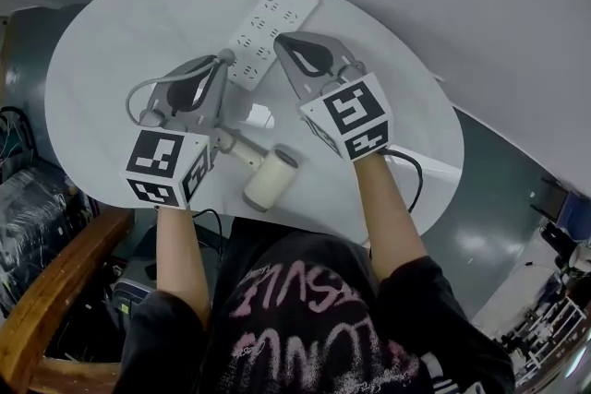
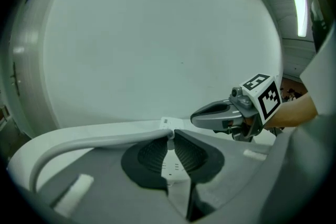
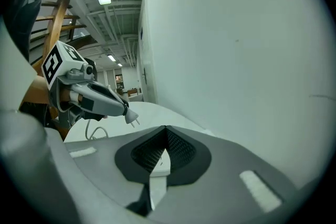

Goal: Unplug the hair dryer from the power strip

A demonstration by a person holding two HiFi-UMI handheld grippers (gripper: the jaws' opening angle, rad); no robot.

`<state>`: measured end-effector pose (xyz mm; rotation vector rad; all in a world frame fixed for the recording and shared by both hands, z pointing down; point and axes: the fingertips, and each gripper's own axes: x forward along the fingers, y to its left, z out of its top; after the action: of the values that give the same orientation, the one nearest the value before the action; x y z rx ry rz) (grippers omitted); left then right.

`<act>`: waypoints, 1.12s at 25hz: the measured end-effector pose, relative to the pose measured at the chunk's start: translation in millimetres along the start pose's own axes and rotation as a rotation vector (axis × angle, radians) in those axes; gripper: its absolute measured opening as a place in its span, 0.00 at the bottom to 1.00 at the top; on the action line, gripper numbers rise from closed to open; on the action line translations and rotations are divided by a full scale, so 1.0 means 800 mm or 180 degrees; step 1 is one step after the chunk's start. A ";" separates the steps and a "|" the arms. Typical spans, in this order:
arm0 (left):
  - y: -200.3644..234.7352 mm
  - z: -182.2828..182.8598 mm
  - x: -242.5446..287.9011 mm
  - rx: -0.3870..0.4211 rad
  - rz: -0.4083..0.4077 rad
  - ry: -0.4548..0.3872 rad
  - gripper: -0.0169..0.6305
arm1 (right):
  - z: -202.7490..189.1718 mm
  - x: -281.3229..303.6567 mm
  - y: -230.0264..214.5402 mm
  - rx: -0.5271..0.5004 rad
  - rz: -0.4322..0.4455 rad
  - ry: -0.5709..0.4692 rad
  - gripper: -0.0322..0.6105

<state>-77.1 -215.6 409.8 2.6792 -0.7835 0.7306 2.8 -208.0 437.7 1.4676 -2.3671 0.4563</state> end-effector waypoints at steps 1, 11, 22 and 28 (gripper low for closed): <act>0.000 0.006 -0.003 0.0003 0.0038 -0.0056 0.10 | 0.008 -0.006 -0.001 -0.0031 -0.0037 -0.0047 0.08; -0.025 0.071 -0.063 0.0014 0.0292 -0.0650 0.10 | 0.069 -0.088 0.015 -0.0177 -0.0309 -0.0491 0.08; -0.085 0.151 -0.156 0.0336 0.0697 -0.1357 0.10 | 0.153 -0.219 0.036 -0.0387 -0.0575 -0.1164 0.07; -0.133 0.168 -0.182 0.0495 0.0894 -0.1575 0.10 | 0.160 -0.282 0.028 -0.0368 -0.0614 -0.1396 0.07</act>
<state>-70.4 -114.9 208.7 2.9672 -1.2875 0.1751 65.1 -72.7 224.0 1.8702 -2.4762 -0.0596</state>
